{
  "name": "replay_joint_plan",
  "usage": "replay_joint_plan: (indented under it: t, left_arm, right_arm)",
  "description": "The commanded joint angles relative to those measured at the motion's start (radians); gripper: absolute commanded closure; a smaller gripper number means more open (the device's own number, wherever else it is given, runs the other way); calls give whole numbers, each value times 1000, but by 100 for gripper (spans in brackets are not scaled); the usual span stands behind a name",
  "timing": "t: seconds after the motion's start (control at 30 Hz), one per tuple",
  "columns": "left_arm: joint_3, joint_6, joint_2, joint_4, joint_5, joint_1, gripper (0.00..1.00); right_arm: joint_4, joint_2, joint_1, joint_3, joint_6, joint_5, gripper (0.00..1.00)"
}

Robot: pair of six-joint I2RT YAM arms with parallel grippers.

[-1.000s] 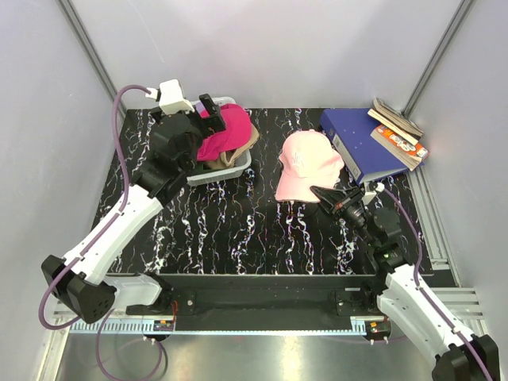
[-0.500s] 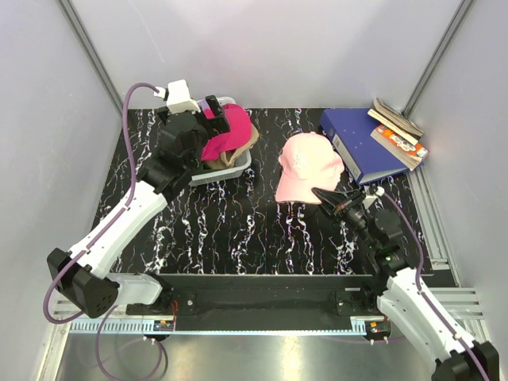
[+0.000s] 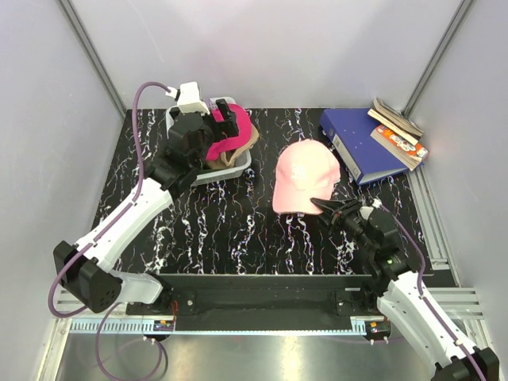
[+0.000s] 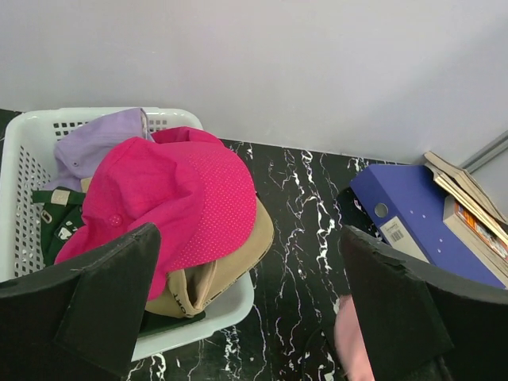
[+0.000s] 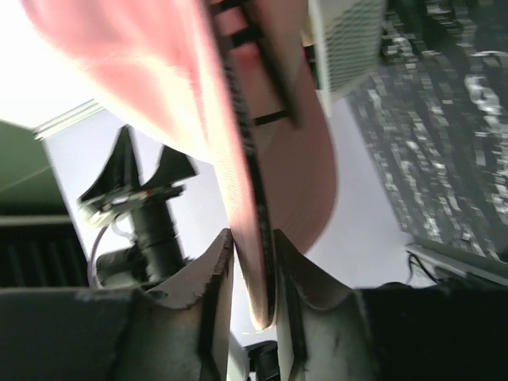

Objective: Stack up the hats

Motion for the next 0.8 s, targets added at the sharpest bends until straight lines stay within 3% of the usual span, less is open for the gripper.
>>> replay_joint_plan:
  t: [0.0,0.23,0.53,0.77]
  left_arm:
    - [-6,9,2,65,38,5,1]
    - [-6,-3,32,74,143,3,1]
    - [-6,8,37,71,156,3,1]
    - [9,14,59,71,196,3,1]
  right_arm:
    - [-205,28,-6,3,-2,12,66]
    - [-288,20,-6,26,-13,31,45]
    - [-427,-104,-6,92,-56,167,13]
    - [-668,-126,-6,277,-270,389,7]
